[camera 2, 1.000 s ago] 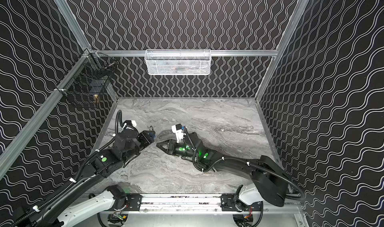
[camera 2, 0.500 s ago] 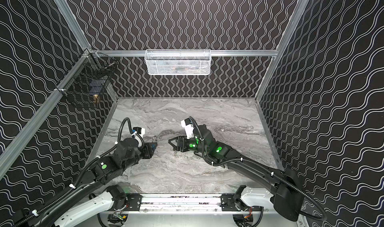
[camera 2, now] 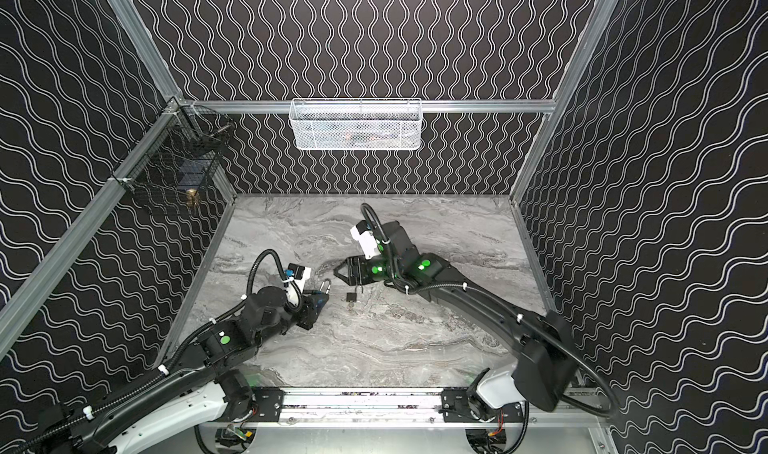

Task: Unlock with the key
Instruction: 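Open the right gripper and withdraw it from the opened blue padlock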

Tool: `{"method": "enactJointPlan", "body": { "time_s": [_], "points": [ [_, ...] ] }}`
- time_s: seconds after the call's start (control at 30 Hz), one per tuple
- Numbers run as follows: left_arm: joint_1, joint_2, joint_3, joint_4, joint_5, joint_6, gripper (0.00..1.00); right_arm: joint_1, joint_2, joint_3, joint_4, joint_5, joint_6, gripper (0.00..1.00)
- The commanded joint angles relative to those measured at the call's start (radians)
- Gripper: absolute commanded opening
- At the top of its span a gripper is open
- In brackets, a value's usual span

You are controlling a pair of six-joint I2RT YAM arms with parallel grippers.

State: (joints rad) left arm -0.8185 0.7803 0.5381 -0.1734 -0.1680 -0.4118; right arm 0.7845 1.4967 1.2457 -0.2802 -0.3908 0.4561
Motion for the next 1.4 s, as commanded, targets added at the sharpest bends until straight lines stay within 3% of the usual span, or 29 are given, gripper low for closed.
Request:
{"method": "enactJointPlan", "body": {
  "time_s": [0.0, 0.4, 0.97, 1.37],
  "points": [
    [-0.001, 0.002, 0.008, 0.081, 0.031, 0.074, 0.00, -0.001, 0.071, 0.087, -0.094, -0.022, -0.060, 0.66],
    [-0.001, -0.001, -0.005, 0.118, 0.039, 0.105, 0.00, 0.002, 0.244, 0.228, -0.188, -0.034, -0.142, 0.67],
    [-0.001, -0.012, -0.030, 0.137, 0.024, 0.126, 0.00, -0.003, 0.275, 0.223, -0.250, 0.053, -0.217, 0.67],
    [-0.001, -0.021, -0.040, 0.152, 0.026, 0.116, 0.00, -0.038, 0.234, 0.142, -0.232, -0.069, -0.258, 0.66]
  ]
}}
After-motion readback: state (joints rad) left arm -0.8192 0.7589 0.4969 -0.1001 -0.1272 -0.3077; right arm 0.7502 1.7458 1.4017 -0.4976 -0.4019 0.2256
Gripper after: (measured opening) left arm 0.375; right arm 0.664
